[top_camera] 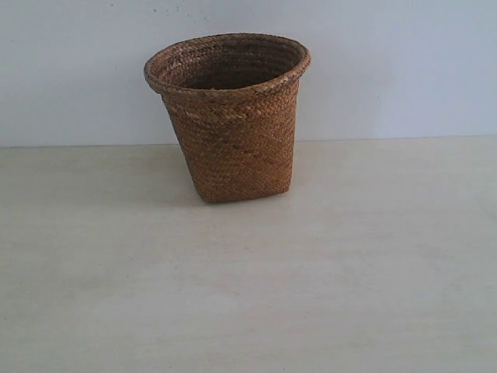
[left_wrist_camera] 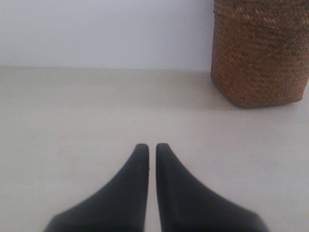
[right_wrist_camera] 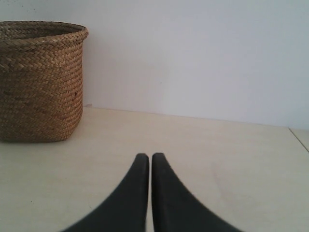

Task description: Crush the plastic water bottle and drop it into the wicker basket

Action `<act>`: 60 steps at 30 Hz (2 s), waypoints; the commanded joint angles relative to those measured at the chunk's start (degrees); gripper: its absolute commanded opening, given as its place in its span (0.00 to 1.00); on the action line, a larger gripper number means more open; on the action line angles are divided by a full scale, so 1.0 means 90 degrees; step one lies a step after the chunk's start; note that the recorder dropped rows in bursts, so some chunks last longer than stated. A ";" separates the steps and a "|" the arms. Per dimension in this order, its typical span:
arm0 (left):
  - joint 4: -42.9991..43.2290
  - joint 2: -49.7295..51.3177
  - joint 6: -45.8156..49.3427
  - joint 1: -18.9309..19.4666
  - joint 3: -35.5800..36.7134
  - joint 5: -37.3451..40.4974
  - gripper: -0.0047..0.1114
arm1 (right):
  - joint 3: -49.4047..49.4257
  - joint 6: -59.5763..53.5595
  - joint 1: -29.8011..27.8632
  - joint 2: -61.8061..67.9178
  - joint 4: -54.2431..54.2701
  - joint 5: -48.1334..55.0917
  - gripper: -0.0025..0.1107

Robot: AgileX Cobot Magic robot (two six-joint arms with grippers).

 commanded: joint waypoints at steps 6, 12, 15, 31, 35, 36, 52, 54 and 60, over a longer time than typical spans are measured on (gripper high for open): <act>-0.0009 -0.0012 0.0028 0.0023 0.0017 -0.0027 0.08 | 0.0020 0.0039 0.0009 -0.0012 0.0004 -0.0035 0.02; -0.0009 -0.0012 0.0028 0.0023 0.0017 -0.0036 0.08 | 0.0020 0.0039 0.0009 -0.0012 0.0004 -0.0035 0.02; -0.0009 -0.0012 0.0028 0.0023 0.0017 -0.0036 0.08 | 0.0020 0.0039 0.0009 -0.0012 0.0004 -0.0035 0.02; -0.0009 -0.0012 0.0028 0.0023 0.0017 -0.0049 0.08 | 0.0610 0.0160 -0.0574 -0.0939 0.0068 0.0323 0.02; -0.0009 -0.0012 0.0028 0.0023 0.0017 -0.0049 0.08 | 0.0905 0.0160 -0.0574 -0.0958 0.0068 -0.0039 0.02; -0.0009 -0.0012 0.0028 0.0023 0.0017 -0.0049 0.08 | 0.0917 0.0160 -0.0574 -0.0958 0.0068 -0.0051 0.02; -0.0009 -0.0012 0.0028 0.0023 0.0017 -0.0049 0.08 | 0.0915 0.0810 -0.0574 -0.0972 -0.0214 0.0135 0.02; -0.0009 -0.0012 0.0028 0.0023 0.0017 -0.0049 0.08 | 0.0927 0.0758 -0.0574 -0.0972 -0.0214 0.0322 0.02; -0.0009 -0.0012 0.0028 0.0023 0.0017 -0.0049 0.08 | 0.0985 0.0758 -0.0574 -0.0972 -0.0214 0.0566 0.02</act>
